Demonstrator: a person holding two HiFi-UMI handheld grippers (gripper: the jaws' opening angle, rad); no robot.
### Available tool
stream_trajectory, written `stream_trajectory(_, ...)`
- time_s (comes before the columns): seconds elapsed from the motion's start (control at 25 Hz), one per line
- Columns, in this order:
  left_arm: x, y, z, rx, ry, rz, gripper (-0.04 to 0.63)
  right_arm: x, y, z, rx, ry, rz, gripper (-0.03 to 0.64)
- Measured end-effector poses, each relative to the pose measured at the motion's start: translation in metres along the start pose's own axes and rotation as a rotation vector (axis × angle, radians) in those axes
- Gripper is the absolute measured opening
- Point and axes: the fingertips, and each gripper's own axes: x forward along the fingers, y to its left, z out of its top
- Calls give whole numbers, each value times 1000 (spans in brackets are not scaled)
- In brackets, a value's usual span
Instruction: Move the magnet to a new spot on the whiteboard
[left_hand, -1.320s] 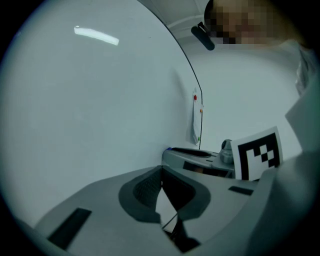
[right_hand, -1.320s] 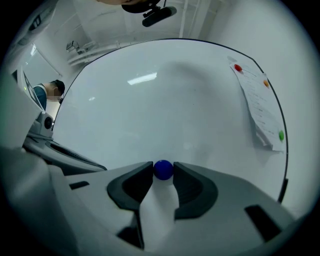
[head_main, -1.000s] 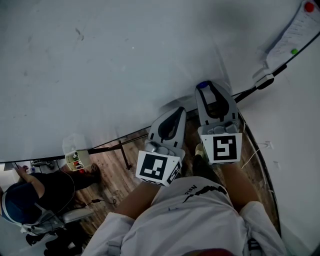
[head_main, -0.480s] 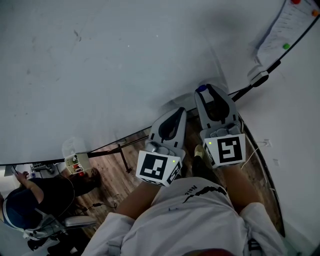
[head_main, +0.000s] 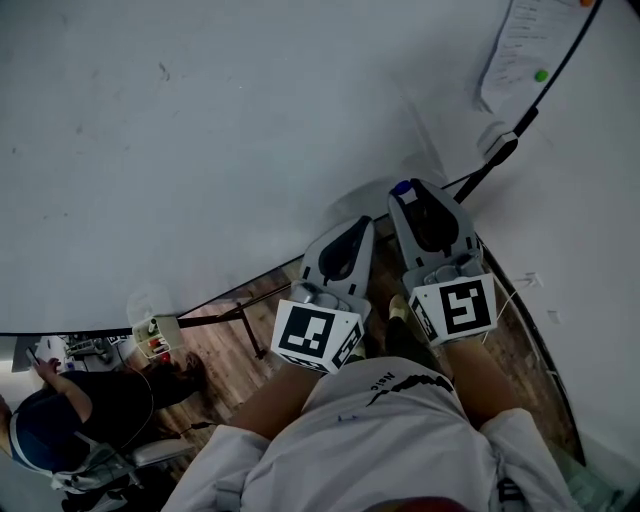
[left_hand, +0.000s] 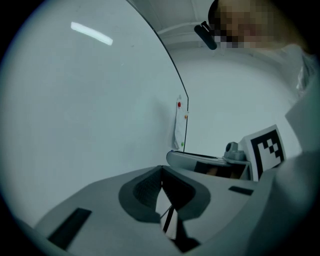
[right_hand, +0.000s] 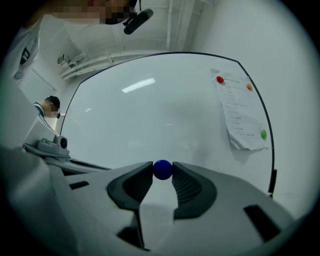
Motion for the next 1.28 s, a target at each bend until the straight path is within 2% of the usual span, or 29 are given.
stream_trajectory(0.88, -19, -56, 19, 7, -35, -134, 11, -68, 3, 32, -46, -26, -98, 127)
stream_trajectory(1.28, -6, -69, 24, 27, -43, -163, 11, -79, -16, 31, -40, -17, -110, 127)
